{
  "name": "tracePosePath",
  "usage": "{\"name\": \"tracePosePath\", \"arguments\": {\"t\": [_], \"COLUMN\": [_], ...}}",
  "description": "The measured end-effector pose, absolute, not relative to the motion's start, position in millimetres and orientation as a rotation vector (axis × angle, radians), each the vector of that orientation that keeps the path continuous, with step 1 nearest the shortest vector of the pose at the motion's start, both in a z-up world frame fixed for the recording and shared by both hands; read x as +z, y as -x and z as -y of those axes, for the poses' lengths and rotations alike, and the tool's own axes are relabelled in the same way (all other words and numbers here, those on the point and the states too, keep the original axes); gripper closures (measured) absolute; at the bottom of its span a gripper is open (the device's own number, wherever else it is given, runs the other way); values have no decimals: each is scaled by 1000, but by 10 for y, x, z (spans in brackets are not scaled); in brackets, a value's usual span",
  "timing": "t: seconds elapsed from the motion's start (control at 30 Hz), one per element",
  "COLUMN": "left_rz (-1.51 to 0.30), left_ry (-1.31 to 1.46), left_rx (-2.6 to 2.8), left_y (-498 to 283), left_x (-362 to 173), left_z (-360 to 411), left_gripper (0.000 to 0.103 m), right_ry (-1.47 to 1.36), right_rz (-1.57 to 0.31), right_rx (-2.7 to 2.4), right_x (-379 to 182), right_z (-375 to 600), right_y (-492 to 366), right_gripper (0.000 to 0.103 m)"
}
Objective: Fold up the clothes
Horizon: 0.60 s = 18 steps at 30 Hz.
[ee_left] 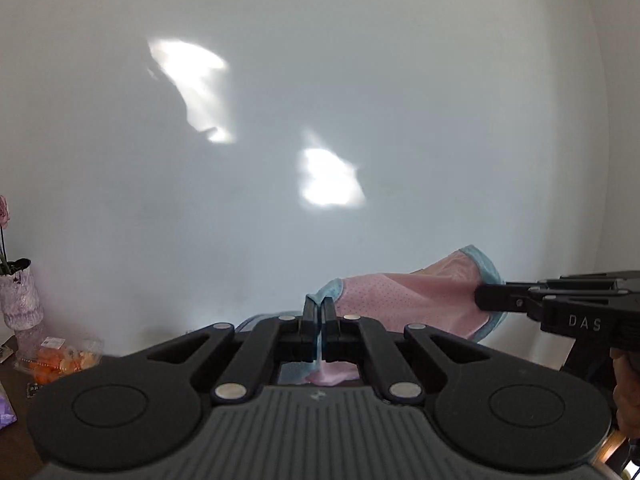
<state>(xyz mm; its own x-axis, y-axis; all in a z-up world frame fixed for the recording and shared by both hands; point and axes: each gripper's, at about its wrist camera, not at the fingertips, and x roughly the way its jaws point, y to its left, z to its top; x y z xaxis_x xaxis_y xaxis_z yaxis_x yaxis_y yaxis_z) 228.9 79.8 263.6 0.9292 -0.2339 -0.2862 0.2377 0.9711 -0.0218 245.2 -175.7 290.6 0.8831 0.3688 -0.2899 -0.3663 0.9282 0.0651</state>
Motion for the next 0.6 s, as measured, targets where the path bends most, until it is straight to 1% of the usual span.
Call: {"name": "tracePosePath", "arguments": {"t": [0.03, 0.07, 0.1, 0.13, 0.17, 0.23, 0.43, 0.6], "left_rz": [-320, -327, -313, -300, -305, -391, -404, -431], "left_ry": [-40, -62, -72, -82, -85, -56, 27, 18], "left_rx": [-238, -225, -214, -203, -197, -205, -157, -179], "left_y": [-2223, -2144, -2078, -2013, -1977, -2041, -2152, -2214], "left_x": [2524, 2413, 2309, 2204, 2109, 1964, 1875, 1828], "left_z": [-803, -828, -870, -912, -956, -1048, -1207, -1172], "left_gripper": [40, 6, 0, 0, 0, 0, 0, 0], "right_ry": [-10, -8, 9, 4, -3, -25, -28, 9], "right_rz": [-312, -322, -339, -362, -383, -409, -421, -458], "right_rx": [373, 370, 398, 403, 406, 399, 369, 351], "right_x": [2816, 2724, 2620, 2524, 2433, 2306, 2140, 2074], "right_z": [1804, 1850, 1891, 1927, 1958, 1972, 1934, 1947], "right_y": [-2400, -2348, -2305, -2316, -2328, -2362, -2387, -2261], "right_gripper": [75, 0, 12, 1, 0, 0, 0, 0]}}
